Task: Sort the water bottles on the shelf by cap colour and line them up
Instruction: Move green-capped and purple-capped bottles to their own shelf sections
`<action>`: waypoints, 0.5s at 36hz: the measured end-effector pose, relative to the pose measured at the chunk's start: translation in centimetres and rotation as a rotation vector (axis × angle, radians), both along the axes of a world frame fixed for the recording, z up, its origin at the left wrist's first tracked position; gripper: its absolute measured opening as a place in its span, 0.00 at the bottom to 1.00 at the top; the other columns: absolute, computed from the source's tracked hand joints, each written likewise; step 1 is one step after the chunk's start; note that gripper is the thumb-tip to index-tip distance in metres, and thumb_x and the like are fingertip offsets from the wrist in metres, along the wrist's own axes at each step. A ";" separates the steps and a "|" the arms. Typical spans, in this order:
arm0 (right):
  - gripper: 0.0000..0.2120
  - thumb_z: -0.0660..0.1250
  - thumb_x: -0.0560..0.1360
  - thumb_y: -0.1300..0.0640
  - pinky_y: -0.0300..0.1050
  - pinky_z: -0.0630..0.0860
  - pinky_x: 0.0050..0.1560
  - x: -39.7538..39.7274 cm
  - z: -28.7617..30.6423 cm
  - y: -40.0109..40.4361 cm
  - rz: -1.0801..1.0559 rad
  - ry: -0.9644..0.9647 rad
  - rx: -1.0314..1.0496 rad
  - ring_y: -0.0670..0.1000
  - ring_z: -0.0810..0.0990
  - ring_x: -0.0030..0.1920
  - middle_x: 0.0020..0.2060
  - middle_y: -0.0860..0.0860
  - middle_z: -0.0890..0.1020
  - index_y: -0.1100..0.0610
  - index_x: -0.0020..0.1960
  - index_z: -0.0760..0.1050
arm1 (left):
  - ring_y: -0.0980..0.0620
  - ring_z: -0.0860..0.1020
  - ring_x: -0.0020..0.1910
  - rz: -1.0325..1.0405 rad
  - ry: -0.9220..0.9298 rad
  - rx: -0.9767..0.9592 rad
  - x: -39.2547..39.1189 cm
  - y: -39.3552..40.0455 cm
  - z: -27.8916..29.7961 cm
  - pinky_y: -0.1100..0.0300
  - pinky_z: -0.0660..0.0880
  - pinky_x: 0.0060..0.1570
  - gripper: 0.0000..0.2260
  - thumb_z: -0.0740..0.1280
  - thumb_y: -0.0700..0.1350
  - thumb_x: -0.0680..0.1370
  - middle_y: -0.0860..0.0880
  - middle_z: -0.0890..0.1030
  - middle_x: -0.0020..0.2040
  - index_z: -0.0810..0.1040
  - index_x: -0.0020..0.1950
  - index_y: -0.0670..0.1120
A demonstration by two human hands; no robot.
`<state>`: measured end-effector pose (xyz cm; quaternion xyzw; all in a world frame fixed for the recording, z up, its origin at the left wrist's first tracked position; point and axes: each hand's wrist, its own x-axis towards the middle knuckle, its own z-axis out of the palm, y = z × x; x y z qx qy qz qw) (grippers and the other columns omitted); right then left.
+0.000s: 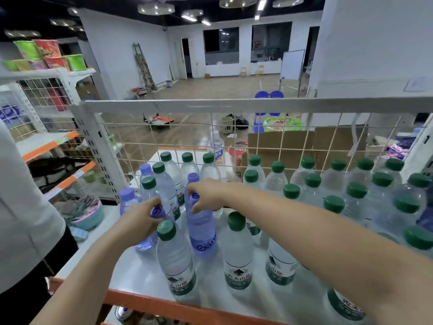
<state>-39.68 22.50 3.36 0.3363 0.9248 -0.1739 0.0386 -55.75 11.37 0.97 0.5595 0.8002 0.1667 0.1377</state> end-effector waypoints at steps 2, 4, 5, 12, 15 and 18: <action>0.19 0.69 0.76 0.52 0.39 0.63 0.30 0.1 0.1 0.0 0.012 0.018 0.017 0.53 0.70 0.43 0.46 0.54 0.72 0.61 0.62 0.71 | 0.48 0.71 0.38 -0.011 -0.002 0.015 -0.1 -0.1 0.2 0.59 0.65 0.33 0.07 0.69 0.45 0.76 0.44 0.78 0.43 0.72 0.47 0.46; 0.19 0.69 0.76 0.51 0.40 0.62 0.31 0.3 0.2 -0.1 0.018 0.053 0.045 0.53 0.70 0.44 0.45 0.54 0.73 0.62 0.60 0.72 | 0.50 0.70 0.34 -0.005 -0.012 0.031 0.1 -0.2 0.8 0.60 0.64 0.30 0.08 0.70 0.46 0.76 0.45 0.77 0.41 0.73 0.47 0.45; 0.18 0.70 0.76 0.51 0.40 0.62 0.32 0.5 0.4 -0.1 0.010 0.080 0.053 0.54 0.70 0.44 0.44 0.54 0.73 0.62 0.59 0.72 | 0.52 0.70 0.32 0.003 -0.012 0.044 0.2 -0.3 1.2 0.61 0.63 0.30 0.08 0.71 0.47 0.75 0.46 0.77 0.39 0.74 0.48 0.45; 0.17 0.68 0.77 0.51 0.45 0.66 0.42 2.6 5.4 -0.7 -0.018 0.261 0.094 0.52 0.71 0.45 0.50 0.55 0.78 0.62 0.58 0.74 | 0.49 0.67 0.30 0.015 -0.093 0.281 -0.1 -1.1 6.1 0.60 0.61 0.31 0.10 0.74 0.48 0.72 0.42 0.77 0.36 0.76 0.43 0.45; 0.14 0.68 0.76 0.47 0.43 0.66 0.38 3.7 8.5 -1.1 -0.031 0.319 0.170 0.50 0.72 0.44 0.44 0.49 0.75 0.57 0.53 0.73 | 0.49 0.67 0.29 0.010 -0.094 0.457 0.1 -1.1 9.0 0.61 0.62 0.28 0.10 0.76 0.48 0.70 0.43 0.77 0.34 0.77 0.41 0.46; 0.12 0.68 0.75 0.44 0.44 0.67 0.41 4.9 11.0 -1.6 -0.065 0.427 0.248 0.49 0.73 0.43 0.42 0.47 0.74 0.52 0.49 0.71 | 0.49 0.67 0.27 0.012 -0.053 0.678 0.8 -1.1 11.4 0.65 0.62 0.24 0.11 0.76 0.53 0.66 0.50 0.73 0.29 0.74 0.34 0.53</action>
